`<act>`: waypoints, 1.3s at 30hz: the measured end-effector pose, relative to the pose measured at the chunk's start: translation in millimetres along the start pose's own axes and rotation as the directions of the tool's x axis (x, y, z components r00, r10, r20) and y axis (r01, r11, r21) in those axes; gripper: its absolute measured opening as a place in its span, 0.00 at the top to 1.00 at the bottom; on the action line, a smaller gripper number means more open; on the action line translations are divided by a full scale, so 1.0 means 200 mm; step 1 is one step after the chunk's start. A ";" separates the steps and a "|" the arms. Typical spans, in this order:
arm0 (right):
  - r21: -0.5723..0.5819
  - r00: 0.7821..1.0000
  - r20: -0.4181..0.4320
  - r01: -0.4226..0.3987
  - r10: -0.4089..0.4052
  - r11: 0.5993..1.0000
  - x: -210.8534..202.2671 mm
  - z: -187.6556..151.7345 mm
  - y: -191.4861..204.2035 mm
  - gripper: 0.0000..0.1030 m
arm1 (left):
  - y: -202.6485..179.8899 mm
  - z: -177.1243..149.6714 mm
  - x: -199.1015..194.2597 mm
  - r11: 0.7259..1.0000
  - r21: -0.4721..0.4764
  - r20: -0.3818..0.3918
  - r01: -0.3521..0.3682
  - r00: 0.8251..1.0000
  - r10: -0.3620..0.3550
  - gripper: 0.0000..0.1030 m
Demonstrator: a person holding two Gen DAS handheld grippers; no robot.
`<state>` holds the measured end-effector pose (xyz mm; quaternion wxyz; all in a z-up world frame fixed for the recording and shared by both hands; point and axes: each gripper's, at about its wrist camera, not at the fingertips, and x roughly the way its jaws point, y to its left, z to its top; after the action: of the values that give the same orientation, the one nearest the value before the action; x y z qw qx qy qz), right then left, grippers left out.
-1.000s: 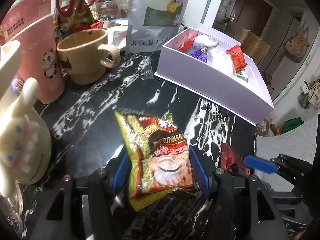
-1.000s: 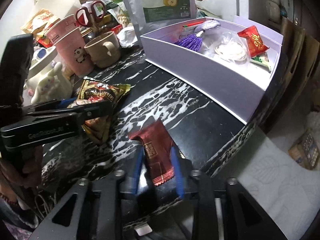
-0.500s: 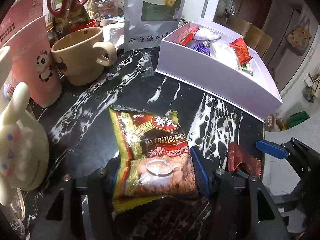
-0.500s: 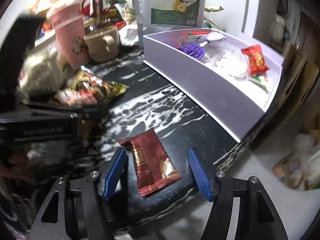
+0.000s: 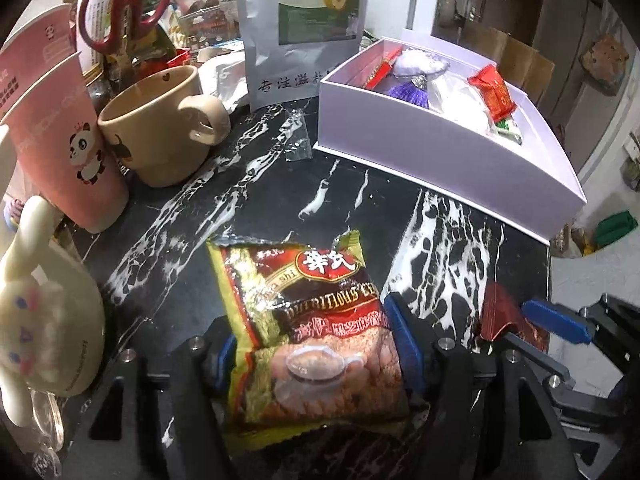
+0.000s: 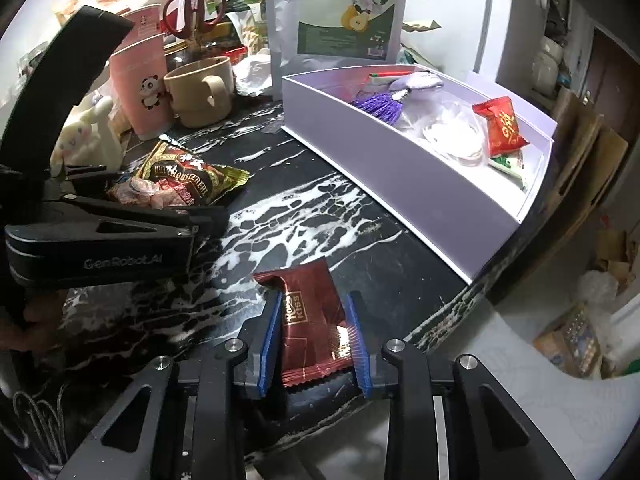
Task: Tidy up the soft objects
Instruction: 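Lift the peanut snack bag and dark red wrapper off the counter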
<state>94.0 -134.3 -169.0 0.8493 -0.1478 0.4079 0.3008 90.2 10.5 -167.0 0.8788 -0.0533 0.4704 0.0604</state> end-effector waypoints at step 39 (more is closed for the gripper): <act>0.019 0.997 0.073 0.009 -0.010 1.000 0.02 -0.01 -0.05 0.75 | 0.01 -0.11 -0.15 0.994 -0.019 0.000 0.110 0.994 -0.110 0.51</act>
<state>102.1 -141.6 -172.9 0.8663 -0.1307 0.3788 0.2983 56.0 6.7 -153.5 0.8800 -0.0876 0.4666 0.0165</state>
